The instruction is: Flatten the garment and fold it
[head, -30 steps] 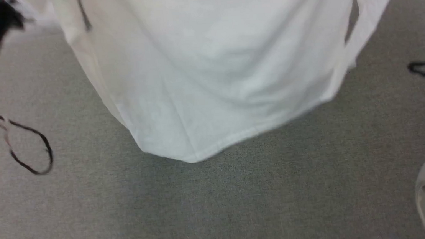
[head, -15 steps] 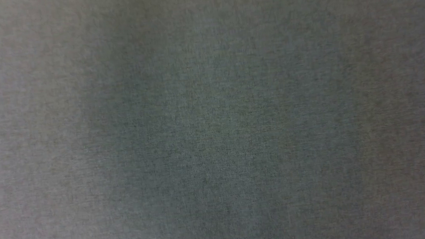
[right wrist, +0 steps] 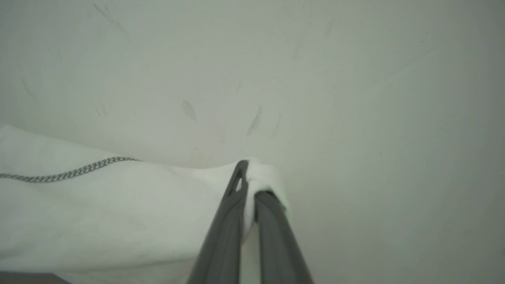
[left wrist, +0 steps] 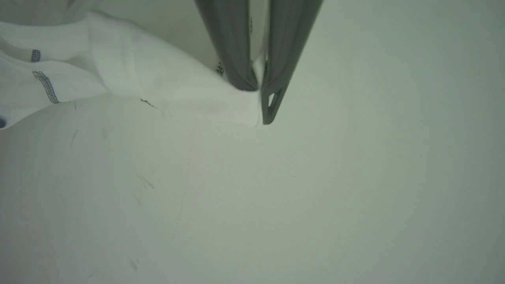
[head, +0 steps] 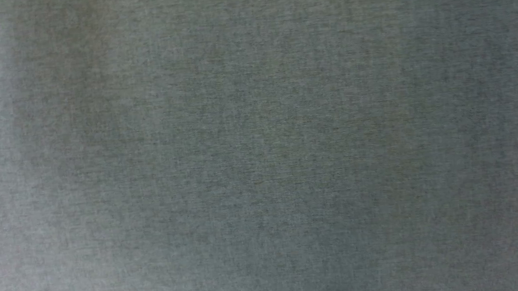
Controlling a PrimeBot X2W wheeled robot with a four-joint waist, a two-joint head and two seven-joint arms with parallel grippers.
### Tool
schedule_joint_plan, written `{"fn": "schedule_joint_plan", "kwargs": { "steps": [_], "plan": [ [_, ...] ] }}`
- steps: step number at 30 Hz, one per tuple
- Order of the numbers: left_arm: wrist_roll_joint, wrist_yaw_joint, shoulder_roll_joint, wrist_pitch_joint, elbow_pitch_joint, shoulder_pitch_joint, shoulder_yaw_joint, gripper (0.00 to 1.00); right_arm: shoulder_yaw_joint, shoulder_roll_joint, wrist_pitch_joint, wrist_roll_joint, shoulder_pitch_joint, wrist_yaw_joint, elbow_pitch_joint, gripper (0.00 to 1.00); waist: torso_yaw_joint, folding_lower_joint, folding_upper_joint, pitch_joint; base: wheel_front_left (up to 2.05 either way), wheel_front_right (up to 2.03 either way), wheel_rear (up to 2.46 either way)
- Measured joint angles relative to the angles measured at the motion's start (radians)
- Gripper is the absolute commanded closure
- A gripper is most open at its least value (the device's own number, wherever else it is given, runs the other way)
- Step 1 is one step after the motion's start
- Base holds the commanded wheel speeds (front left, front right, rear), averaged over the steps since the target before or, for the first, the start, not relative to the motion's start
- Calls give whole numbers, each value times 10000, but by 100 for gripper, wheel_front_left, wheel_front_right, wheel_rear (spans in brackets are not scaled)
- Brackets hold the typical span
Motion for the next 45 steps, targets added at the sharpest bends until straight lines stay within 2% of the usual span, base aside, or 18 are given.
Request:
{"fn": "schedule_joint_plan", "kwargs": {
  "steps": [5,10,16,21,25,29,38,45],
  "plan": [
    [-267,-203,487,-79,-997,1623,-253,100,349,-58,-88,792,1658,0,-1062,100,174,-3,0,-118,0,0,0],
    [-430,-81,1110,10,-2834,4017,-362,100,485,-412,543,1816,4235,0,-3490,100,236,-6,0,-660,0,0,0],
    [-652,1011,1425,38,-5076,7628,-380,100,-192,-602,1373,2405,7915,0,-6479,100,239,-7,0,-1387,0,0,0],
    [-485,1994,1524,-293,-6142,10307,-454,100,-562,-431,1461,2600,10507,2,-7808,100,237,-8,0,-1907,0,0,0],
    [-324,2614,1476,-504,-6466,12062,-568,100,-675,-167,1246,2861,12142,10,-8115,100,183,-8,0,-2271,0,0,0],
    [-336,2947,1250,-591,-6408,13342,-798,100,-698,-40,1112,3160,13350,12,-8180,100,133,-7,0,-2631,0,0,0],
    [-970,3089,871,-61,-6073,15074,-1574,100,-823,4,1151,3871,15748,12,-7674,100,93,-7,0,-3620,0,0,0],
    [-1097,3053,878,593,-5777,15761,-2309,100,-1037,13,1931,4351,17271,10,-7083,100,91,-6,0,-4483,0,0,0]
  ]
}}
